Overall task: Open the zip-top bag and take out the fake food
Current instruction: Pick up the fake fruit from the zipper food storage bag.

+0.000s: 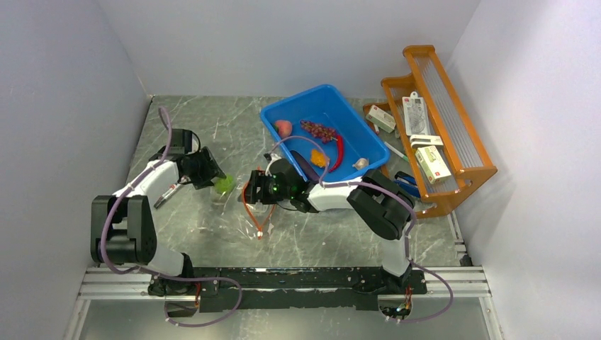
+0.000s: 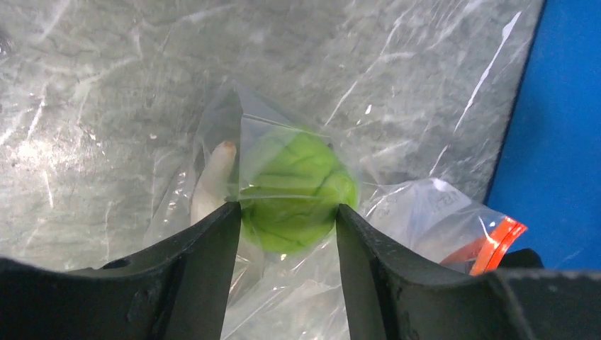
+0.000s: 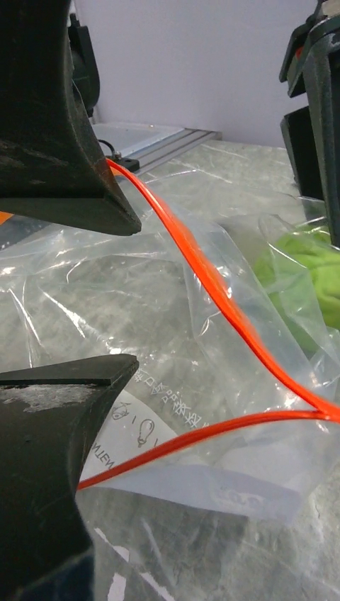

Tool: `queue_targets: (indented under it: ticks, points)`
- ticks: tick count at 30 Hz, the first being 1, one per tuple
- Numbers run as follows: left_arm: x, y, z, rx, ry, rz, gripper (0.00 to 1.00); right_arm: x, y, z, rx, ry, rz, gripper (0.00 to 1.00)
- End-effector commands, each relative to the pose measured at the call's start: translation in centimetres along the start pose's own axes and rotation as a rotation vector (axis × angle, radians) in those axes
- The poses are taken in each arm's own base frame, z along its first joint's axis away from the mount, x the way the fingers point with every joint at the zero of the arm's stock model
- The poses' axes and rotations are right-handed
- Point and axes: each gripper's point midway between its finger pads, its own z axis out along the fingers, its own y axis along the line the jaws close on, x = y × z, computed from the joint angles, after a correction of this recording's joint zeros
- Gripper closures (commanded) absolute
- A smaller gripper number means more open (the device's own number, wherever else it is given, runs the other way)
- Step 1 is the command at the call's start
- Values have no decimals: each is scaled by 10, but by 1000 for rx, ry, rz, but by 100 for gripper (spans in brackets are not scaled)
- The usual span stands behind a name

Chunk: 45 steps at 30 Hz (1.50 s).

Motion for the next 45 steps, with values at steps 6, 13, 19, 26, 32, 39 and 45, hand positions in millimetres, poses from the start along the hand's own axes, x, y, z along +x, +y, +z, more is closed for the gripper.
queue_targets:
  ticks: [6, 13, 19, 26, 32, 39, 45]
  points:
    - [27, 24, 18, -72, 99, -23, 67, 3, 15, 13, -121, 20, 23, 36]
    - [36, 29, 12, -80, 111, -23, 77, -11, 1, 23, -76, -78, 72, 33]
    - [55, 30, 19, -58, 180, -44, 81, -24, -4, 35, -22, -119, 94, 31]
    - [44, 24, 2, -48, 138, -1, 83, -10, 12, 44, 23, -42, -113, 32]
    - [34, 3, -19, 50, 100, 82, 84, -16, 11, 33, 122, -55, -271, 30]
    - [70, 13, -1, 89, 290, 179, 92, 4, 2, 52, 159, 106, -352, 21]
    - [58, 22, -1, 7, 233, 200, 93, -3, -15, 33, 257, 50, -343, 45]
